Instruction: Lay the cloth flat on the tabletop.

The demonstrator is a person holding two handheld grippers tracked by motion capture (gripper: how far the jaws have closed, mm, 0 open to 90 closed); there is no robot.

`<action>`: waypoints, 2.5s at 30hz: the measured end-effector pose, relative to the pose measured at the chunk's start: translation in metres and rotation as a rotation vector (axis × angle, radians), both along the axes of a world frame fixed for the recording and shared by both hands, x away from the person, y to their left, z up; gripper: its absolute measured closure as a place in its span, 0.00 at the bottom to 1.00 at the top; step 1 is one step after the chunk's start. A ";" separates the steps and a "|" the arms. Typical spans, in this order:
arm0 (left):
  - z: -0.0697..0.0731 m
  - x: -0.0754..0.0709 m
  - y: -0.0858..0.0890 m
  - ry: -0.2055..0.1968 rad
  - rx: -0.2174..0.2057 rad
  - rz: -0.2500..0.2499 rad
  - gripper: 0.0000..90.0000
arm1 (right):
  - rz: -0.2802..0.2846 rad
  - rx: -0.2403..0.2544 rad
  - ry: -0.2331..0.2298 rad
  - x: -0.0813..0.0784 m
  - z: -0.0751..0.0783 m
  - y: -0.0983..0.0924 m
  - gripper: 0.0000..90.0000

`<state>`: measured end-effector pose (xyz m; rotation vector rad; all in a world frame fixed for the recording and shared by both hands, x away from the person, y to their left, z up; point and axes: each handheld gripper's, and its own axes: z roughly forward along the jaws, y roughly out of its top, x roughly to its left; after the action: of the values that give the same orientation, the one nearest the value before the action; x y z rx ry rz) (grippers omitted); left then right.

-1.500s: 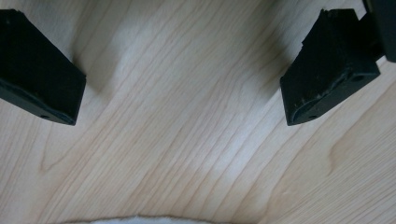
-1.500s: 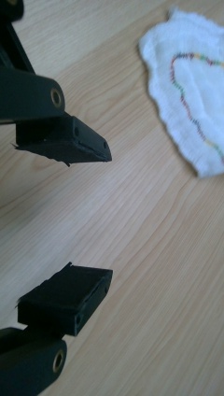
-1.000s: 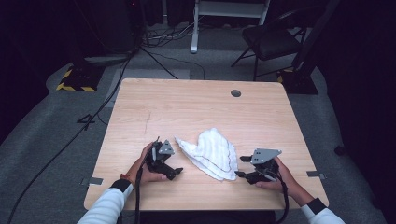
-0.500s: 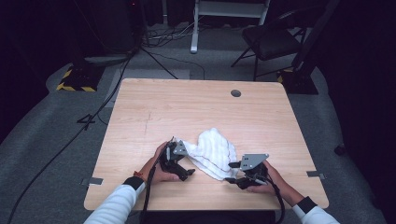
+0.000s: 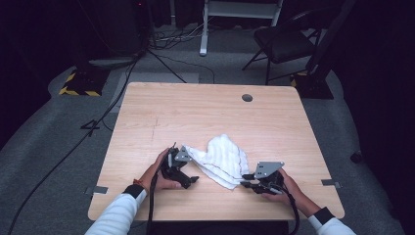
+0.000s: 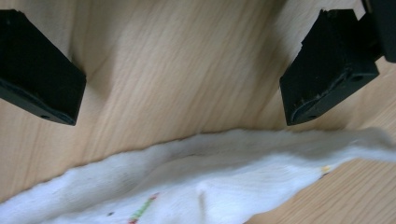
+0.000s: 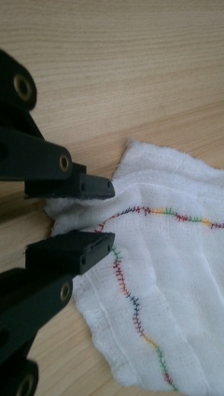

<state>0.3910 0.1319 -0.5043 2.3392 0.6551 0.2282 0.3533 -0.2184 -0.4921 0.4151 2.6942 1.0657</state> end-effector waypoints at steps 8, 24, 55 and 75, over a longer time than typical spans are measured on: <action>0.008 0.004 0.008 -0.082 0.010 0.082 0.17 | -0.020 0.004 -0.028 0.000 0.003 -0.004 0.94; 0.020 0.018 0.010 -0.093 -0.049 0.037 0.17 | -0.104 0.070 -0.053 0.009 0.018 -0.029 0.95; 0.014 -0.004 -0.002 -0.067 0.050 -0.127 0.28 | -0.268 0.189 -0.098 0.019 0.035 -0.055 0.96; 0.016 -0.005 -0.014 -0.118 0.102 -0.165 0.55 | -0.264 0.177 -0.086 0.022 0.034 -0.050 0.96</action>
<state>0.3857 0.1177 -0.4882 2.4406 0.3990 0.3283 0.3750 -0.2689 -0.4586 0.7162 2.3957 1.2139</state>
